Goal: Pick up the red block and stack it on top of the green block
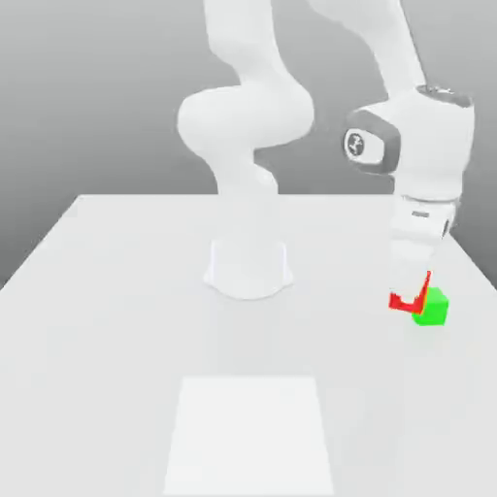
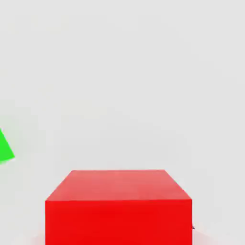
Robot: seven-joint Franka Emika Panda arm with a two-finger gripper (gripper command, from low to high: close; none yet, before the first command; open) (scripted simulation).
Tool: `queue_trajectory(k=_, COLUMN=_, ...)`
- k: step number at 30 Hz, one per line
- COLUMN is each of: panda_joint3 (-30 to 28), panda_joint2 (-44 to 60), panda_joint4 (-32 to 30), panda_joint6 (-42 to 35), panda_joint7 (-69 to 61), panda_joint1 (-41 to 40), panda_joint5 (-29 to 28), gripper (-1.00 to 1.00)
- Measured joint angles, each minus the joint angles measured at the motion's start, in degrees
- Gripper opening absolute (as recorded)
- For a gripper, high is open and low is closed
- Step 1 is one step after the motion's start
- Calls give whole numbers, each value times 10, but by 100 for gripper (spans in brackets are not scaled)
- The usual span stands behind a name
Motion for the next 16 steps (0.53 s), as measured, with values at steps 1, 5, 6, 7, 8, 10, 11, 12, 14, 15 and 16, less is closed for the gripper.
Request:
queue_trajectory(k=1, panda_joint3=13, panda_joint2=-2, panda_joint4=2, panda_joint6=-5, panda_joint7=-5, panda_joint1=21, panda_joint5=6, gripper=-100)
queue_trajectory(k=5, panda_joint3=56, panda_joint2=7, panda_joint4=11, panda_joint6=-2, panda_joint7=-11, panda_joint1=74, panda_joint5=12, gripper=-100)
queue_trajectory(k=6, panda_joint3=60, panda_joint2=21, panda_joint4=12, panda_joint6=10, panda_joint7=-4, panda_joint1=72, panda_joint5=1, gripper=-100)
queue_trajectory(k=7, panda_joint3=64, panda_joint2=36, panda_joint4=13, panda_joint6=24, panda_joint7=5, panda_joint1=67, panda_joint5=-12, gripper=-100)
queue_trajectory(k=8, panda_joint3=67, panda_joint2=52, panda_joint4=13, panda_joint6=39, panda_joint7=16, panda_joint1=62, panda_joint5=-28, gripper=-100)
queue_trajectory(k=10, panda_joint3=68, panda_joint2=88, panda_joint4=14, panda_joint6=71, panda_joint7=44, panda_joint1=50, panda_joint5=-68, gripper=-100)
queue_trajectory(k=11, panda_joint3=64, panda_joint2=106, panda_joint4=14, panda_joint6=88, panda_joint7=62, panda_joint1=47, panda_joint5=-94, gripper=-100)
queue_trajectory(k=12, panda_joint3=58, panda_joint2=125, panda_joint4=15, panda_joint6=104, panda_joint7=83, panda_joint1=44, panda_joint5=-123, gripper=-100)
queue_trajectory(k=14, panda_joint3=46, panda_joint2=144, panda_joint4=15, panda_joint6=120, panda_joint7=104, panda_joint1=49, panda_joint5=-153, gripper=100)
queue_trajectory(k=15, panda_joint3=46, panda_joint2=144, panda_joint4=15, panda_joint6=120, panda_joint7=104, panda_joint1=49, panda_joint5=-153, gripper=100)
queue_trajectory(k=16, panda_joint3=46, panda_joint2=144, panda_joint4=15, panda_joint6=120, panda_joint7=104, panda_joint1=49, panda_joint5=-153, gripper=100)
